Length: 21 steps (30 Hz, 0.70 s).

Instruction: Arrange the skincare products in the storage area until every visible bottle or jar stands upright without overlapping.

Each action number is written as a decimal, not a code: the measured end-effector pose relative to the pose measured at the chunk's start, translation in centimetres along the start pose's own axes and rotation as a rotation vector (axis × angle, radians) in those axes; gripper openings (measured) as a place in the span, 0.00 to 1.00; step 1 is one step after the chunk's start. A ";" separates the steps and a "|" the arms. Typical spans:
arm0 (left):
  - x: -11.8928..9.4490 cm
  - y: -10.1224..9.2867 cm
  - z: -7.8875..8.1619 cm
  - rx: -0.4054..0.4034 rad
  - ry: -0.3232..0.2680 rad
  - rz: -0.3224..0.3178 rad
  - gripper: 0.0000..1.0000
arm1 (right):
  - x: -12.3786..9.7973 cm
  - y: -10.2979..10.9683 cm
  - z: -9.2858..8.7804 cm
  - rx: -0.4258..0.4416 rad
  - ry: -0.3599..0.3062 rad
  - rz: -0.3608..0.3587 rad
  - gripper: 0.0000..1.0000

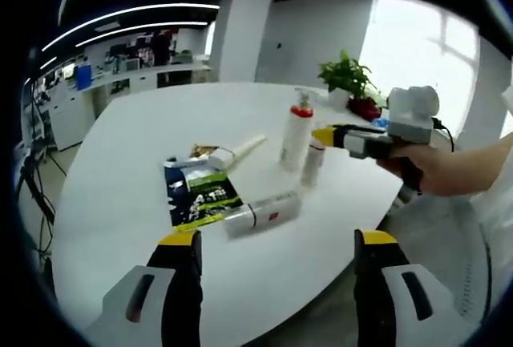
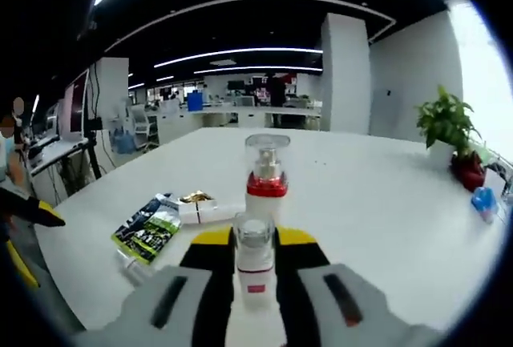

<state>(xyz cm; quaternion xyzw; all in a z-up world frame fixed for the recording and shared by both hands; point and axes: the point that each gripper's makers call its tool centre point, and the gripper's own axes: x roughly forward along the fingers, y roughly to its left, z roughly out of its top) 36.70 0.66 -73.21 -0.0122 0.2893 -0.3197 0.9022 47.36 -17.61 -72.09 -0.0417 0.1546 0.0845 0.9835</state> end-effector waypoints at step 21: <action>0.0 -0.2 -0.1 0.006 0.003 -0.007 0.74 | -0.6 -0.1 -1.8 0.060 0.083 -0.049 0.20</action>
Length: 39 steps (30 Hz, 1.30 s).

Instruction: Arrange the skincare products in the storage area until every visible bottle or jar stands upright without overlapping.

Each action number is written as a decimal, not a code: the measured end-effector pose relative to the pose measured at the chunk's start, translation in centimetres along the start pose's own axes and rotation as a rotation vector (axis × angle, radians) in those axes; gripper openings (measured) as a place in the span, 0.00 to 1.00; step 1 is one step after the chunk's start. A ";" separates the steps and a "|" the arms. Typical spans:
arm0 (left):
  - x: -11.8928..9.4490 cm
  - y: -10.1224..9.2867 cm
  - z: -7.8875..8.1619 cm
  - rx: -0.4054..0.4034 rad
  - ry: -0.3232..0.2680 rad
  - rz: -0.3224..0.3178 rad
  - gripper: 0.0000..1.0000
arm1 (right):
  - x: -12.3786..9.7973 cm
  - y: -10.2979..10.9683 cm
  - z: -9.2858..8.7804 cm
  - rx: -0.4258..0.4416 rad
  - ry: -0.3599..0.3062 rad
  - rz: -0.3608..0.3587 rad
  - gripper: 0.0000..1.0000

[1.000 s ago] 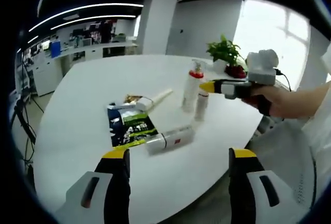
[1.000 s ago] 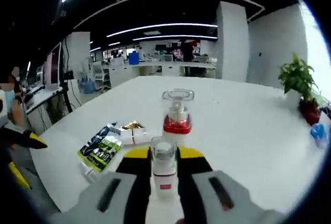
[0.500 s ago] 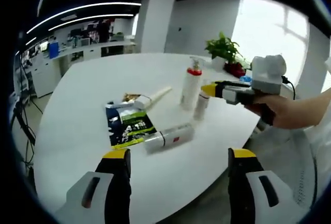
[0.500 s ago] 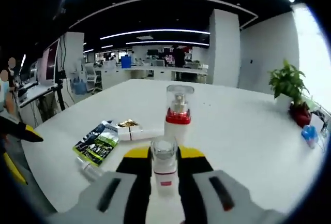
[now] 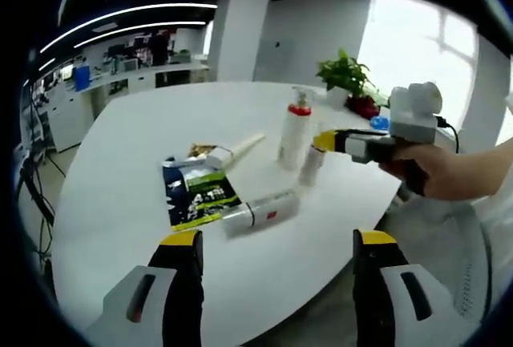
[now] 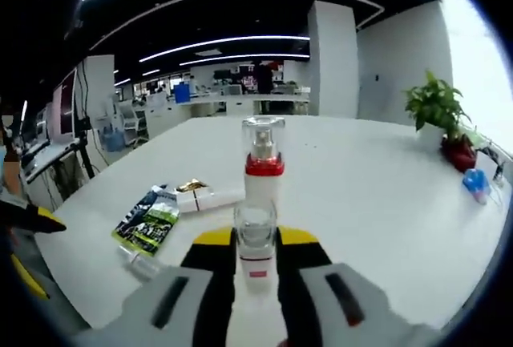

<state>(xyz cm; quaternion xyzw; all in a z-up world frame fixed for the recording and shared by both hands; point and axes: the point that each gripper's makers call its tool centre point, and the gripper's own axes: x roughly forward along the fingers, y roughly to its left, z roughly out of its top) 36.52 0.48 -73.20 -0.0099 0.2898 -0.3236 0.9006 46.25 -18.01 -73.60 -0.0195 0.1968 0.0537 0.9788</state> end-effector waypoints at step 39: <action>0.4 -2.3 -0.5 0.052 0.024 -0.108 0.73 | 3.8 -0.6 -3.8 0.134 0.110 -0.131 0.21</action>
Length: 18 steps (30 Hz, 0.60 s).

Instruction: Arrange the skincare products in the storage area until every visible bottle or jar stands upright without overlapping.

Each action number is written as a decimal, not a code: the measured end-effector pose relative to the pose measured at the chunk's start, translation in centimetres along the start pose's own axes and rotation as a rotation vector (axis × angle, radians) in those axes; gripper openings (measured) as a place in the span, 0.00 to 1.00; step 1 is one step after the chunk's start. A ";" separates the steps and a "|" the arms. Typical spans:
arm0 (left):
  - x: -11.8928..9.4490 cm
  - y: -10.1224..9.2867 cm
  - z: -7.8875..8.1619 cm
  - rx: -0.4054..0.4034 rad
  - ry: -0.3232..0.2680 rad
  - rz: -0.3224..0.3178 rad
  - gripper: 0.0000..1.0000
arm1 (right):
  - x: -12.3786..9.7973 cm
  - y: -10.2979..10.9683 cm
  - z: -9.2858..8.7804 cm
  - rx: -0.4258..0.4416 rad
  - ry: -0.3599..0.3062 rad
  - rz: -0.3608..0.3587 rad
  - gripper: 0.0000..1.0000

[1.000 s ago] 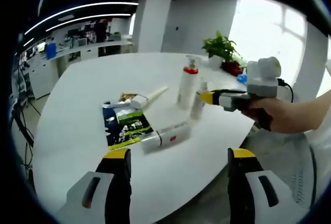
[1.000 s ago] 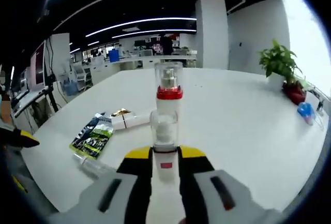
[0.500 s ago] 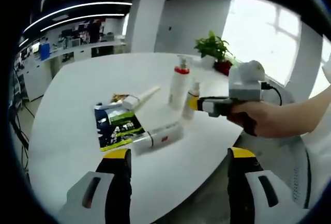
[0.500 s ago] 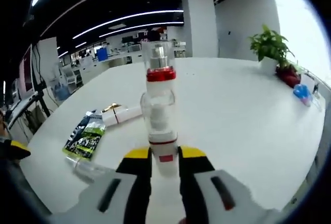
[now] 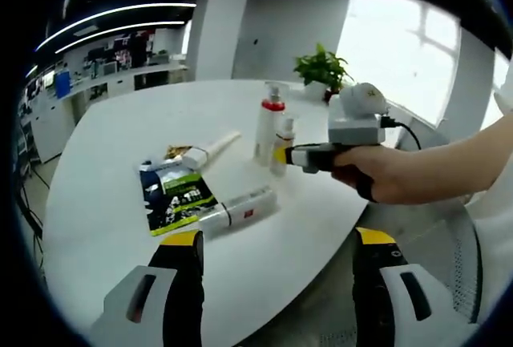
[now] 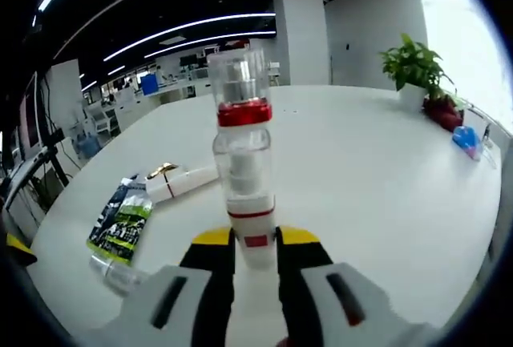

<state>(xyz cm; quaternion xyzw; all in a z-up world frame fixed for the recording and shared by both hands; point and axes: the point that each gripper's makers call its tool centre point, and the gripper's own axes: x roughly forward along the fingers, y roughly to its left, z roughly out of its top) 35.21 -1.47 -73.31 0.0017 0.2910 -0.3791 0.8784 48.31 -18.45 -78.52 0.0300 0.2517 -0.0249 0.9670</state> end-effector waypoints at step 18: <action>0.0 0.1 0.0 0.007 0.003 0.005 0.73 | -0.8 -0.1 -2.0 -0.006 0.071 0.033 0.29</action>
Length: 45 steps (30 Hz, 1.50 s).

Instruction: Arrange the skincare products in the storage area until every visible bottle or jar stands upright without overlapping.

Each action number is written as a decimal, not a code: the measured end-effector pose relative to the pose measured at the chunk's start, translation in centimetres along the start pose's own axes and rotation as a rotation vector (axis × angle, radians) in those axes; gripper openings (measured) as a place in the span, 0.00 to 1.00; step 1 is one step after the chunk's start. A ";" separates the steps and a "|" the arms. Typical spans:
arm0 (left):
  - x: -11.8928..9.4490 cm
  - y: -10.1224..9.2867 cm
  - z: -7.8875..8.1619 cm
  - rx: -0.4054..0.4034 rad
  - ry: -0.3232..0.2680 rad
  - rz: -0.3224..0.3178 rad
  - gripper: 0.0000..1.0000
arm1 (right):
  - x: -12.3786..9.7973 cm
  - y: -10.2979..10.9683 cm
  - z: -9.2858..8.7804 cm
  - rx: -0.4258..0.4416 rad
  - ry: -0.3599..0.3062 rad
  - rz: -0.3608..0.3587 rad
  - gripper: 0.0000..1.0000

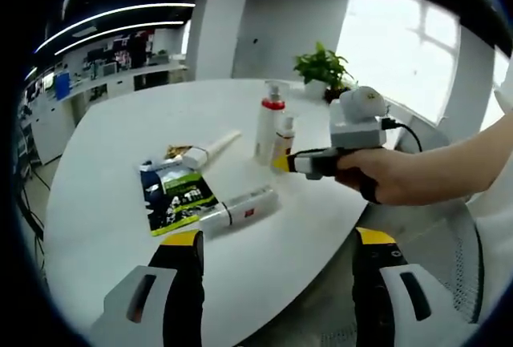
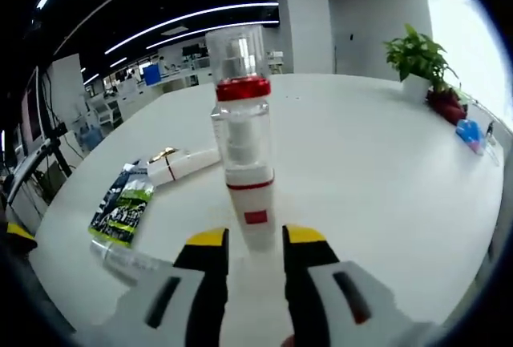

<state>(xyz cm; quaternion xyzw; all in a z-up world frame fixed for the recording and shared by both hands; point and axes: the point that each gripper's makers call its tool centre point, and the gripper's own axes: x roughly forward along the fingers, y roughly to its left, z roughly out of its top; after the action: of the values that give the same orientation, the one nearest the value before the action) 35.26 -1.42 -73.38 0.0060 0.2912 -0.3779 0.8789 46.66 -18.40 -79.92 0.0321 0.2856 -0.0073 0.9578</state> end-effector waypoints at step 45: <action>0.0 0.3 0.0 0.074 0.008 0.044 0.88 | -12.2 0.1 3.3 -0.191 -0.086 0.398 0.87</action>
<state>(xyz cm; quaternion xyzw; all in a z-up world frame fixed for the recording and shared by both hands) 35.43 -1.26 -73.48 0.0463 0.2805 -0.3690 0.8849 38.27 -18.58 -70.44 -0.0035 0.2321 0.2075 0.9503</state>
